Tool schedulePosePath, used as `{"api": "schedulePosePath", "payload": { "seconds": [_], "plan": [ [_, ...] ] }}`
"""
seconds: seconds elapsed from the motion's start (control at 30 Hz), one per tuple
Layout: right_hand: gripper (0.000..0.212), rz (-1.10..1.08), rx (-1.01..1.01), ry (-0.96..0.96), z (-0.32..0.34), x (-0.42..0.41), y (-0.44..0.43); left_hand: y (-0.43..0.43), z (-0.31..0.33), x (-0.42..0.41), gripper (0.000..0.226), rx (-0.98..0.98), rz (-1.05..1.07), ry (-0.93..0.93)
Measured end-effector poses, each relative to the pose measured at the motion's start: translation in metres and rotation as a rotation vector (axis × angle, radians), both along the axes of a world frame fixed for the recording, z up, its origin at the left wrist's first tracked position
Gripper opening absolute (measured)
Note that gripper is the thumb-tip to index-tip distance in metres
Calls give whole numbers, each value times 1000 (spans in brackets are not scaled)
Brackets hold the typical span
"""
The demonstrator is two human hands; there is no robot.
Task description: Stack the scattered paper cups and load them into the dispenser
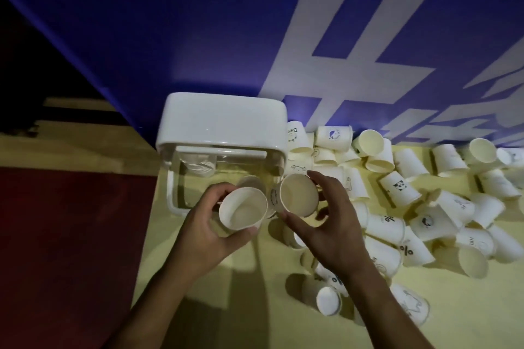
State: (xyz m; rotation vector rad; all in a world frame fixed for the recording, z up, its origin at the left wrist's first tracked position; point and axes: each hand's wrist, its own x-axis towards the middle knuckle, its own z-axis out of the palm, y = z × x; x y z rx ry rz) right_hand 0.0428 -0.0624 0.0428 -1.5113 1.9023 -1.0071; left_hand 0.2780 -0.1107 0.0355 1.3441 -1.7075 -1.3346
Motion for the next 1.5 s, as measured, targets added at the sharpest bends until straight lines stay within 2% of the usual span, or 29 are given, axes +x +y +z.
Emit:
{"api": "schedulePosePath", "payload": {
  "seconds": [0.17,0.4,0.5,0.67,0.8,0.83,0.93,1.0,1.13,1.37,1.5],
  "plan": [
    [75,52,-20,-15,-3,41,-13,-6,-5,45,61,-8,40,41],
    [76,38,33,104,-41,63,-29,-3,-8,75,57,-38,74,72],
    [76,33,91,152,-55,66,-36,-4,-10,77,59,-53,76,73],
    [77,-8,157,114,-65,68,-42,-9,-13,63,64,-36,98,53],
    [88,19,199,96,-60,62,-36,-15,-15,41,67,-40,86,73],
    [84,3,187,73,-56,60,-32,-17,-16,35,70,-41,91,64],
    [48,-109,84,-115,-32,57,-22,-21,-16,19,74,-71,85,29],
    [39,-125,48,-259,-14,58,-20,-23,-16,8,74,-93,53,22],
    [36,-48,39,-222,-6,56,-21,-27,-27,-8,75,-98,3,23],
    [37,-65,28,-191,-18,52,-26,-31,-36,-20,72,-75,17,44],
    [37,-44,48,-153,-27,50,-27,-31,-42,-18,78,-78,17,-26]
  ]
}}
